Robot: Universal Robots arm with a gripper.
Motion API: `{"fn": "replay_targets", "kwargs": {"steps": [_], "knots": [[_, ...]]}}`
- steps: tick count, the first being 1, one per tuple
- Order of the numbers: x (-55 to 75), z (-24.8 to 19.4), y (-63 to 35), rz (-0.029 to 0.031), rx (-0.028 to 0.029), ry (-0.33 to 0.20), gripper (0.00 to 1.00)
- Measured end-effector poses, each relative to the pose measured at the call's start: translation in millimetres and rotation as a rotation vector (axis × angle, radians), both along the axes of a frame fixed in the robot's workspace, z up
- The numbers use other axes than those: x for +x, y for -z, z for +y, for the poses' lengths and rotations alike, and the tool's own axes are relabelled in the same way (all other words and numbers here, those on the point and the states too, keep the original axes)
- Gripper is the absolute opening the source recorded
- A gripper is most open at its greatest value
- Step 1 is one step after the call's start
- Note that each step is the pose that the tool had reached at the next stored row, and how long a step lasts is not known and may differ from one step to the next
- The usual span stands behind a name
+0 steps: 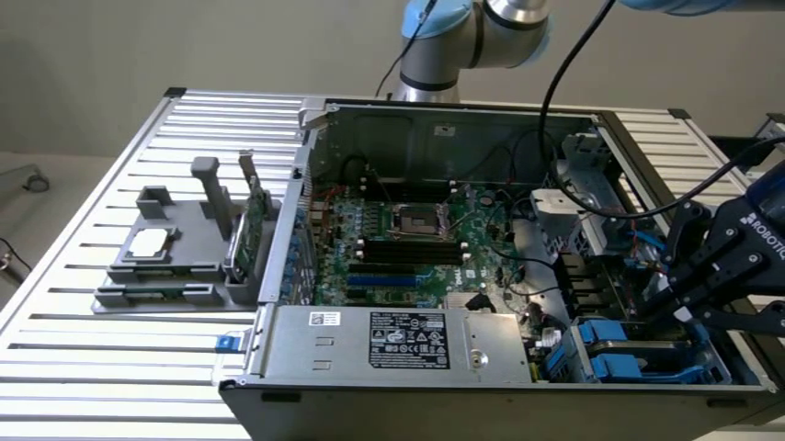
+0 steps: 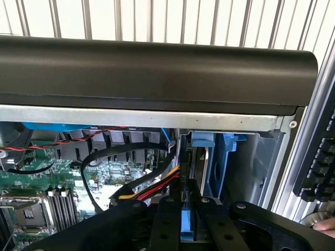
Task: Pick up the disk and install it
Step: 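Insert the first disk wire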
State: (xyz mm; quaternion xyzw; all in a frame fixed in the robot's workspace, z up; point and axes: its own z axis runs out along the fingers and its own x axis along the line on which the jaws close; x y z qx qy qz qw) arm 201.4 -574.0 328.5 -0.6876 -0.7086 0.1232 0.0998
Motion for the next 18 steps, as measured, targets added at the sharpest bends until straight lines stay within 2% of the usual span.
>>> {"fn": "replay_targets", "kwargs": {"steps": [18], "knots": [[1.3, -3.5, -0.2, -0.0001, -0.0003, 0.003, 0.17]]}}
